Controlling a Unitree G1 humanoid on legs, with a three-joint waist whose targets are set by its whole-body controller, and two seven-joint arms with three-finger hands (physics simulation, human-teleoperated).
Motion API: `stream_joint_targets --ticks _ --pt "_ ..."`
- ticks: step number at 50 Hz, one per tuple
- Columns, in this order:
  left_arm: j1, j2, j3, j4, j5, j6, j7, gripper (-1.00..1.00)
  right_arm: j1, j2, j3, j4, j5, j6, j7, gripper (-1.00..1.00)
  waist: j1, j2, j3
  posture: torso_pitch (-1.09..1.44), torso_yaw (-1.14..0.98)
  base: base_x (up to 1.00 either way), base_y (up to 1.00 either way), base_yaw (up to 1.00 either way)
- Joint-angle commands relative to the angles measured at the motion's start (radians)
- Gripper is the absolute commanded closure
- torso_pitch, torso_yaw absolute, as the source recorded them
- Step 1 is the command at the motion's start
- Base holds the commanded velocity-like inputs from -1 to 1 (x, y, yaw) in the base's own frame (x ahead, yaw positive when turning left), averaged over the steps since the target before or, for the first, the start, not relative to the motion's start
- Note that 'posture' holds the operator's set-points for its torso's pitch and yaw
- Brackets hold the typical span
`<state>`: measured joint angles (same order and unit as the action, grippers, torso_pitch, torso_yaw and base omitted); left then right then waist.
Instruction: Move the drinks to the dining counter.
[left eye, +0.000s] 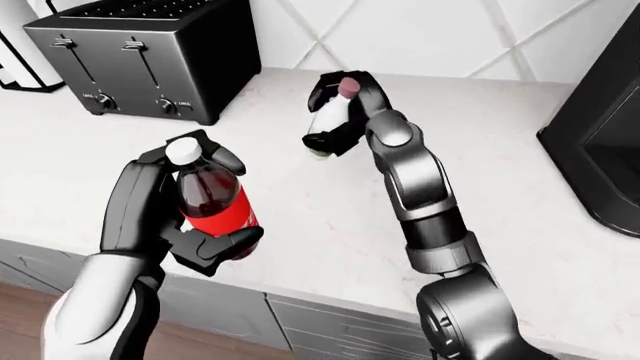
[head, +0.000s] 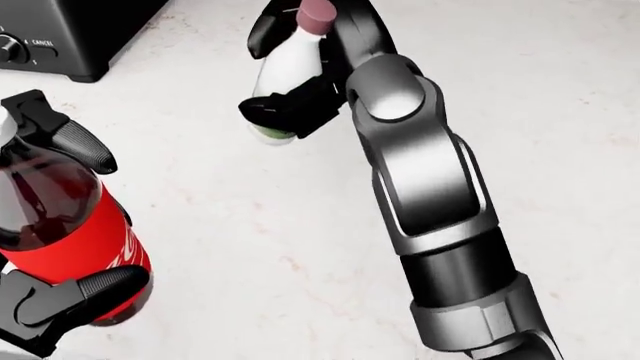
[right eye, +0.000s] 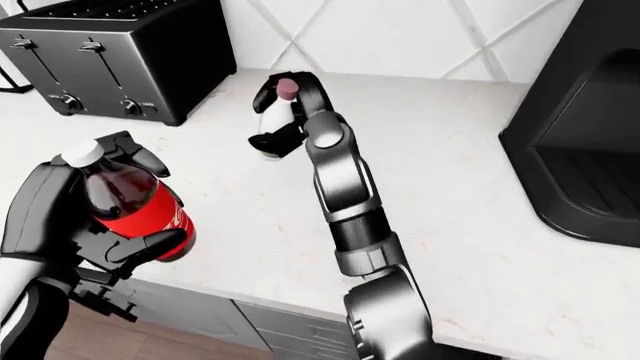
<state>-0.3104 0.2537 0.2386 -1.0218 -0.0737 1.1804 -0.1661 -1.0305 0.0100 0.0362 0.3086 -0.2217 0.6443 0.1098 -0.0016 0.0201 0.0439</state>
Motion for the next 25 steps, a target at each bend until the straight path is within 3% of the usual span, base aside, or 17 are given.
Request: stream_joint_targets --ticks 1,6,8,12,13,14,15,17,20,25 --pt "-0.024 0.019 0.013 -0.025 -0.037 -0.026 0.031 1.0 -0.047 -0.002 -0.008 -0.052 -0.004 -0.039 -0.004 1.0 -0.003 0.011 -0.047 0.0 0.0 -0.09 0.11 0.0" --pt "-0.031 0.061 0.032 -0.025 -0.137 -0.016 0.101 1.0 -0.048 0.001 -0.004 -0.071 -0.013 -0.026 0.008 1.0 -0.005 -0.022 -0.057 0.0 0.0 -0.24 0.29 0.0" --pt "-0.029 0.081 0.04 -0.025 -0.185 -0.017 0.136 1.0 -0.049 0.002 -0.004 -0.079 -0.017 -0.019 0.011 1.0 -0.001 -0.016 -0.059 0.0 0.0 -0.24 0.34 0.0" --pt "-0.026 0.134 0.065 -0.025 -0.31 -0.02 0.222 1.0 -0.052 0.005 -0.006 -0.083 -0.019 -0.015 0.012 1.0 0.001 0.034 -0.04 0.0 0.0 -0.24 0.35 0.0" --pt "-0.027 0.149 0.073 -0.025 -0.346 -0.019 0.249 1.0 -0.053 0.005 -0.006 -0.083 -0.019 -0.015 0.013 1.0 -0.001 0.061 -0.042 0.0 0.0 -0.24 0.36 0.0" --pt "-0.027 0.164 0.079 -0.025 -0.382 -0.02 0.275 1.0 -0.052 0.005 -0.005 -0.093 -0.019 -0.008 0.015 1.0 -0.003 0.108 -0.054 0.0 0.0 -0.25 0.35 0.0" --pt "-0.025 0.179 0.083 -0.025 -0.417 -0.023 0.301 1.0 -0.051 0.006 -0.003 -0.096 -0.02 -0.007 0.017 1.0 0.002 0.078 -0.054 0.0 0.0 -0.24 0.35 0.0" --pt "-0.02 0.205 0.091 -0.025 -0.477 -0.031 0.347 1.0 -0.05 0.006 -0.004 -0.1 -0.021 -0.005 0.018 1.0 0.003 0.086 -0.046 0.0 0.0 -0.25 0.35 0.0" --pt "-0.012 0.241 0.103 -0.025 -0.554 -0.044 0.404 1.0 -0.048 0.008 -0.002 -0.117 -0.022 0.006 0.023 1.0 -0.004 0.056 -0.051 0.0 0.0 -0.24 0.36 0.0" --pt "0.001 0.267 0.114 -0.025 -0.614 -0.059 0.449 1.0 -0.041 0.016 0.003 -0.145 -0.022 0.025 0.031 1.0 -0.018 0.023 -0.034 0.0 0.0 -0.24 0.36 0.0"
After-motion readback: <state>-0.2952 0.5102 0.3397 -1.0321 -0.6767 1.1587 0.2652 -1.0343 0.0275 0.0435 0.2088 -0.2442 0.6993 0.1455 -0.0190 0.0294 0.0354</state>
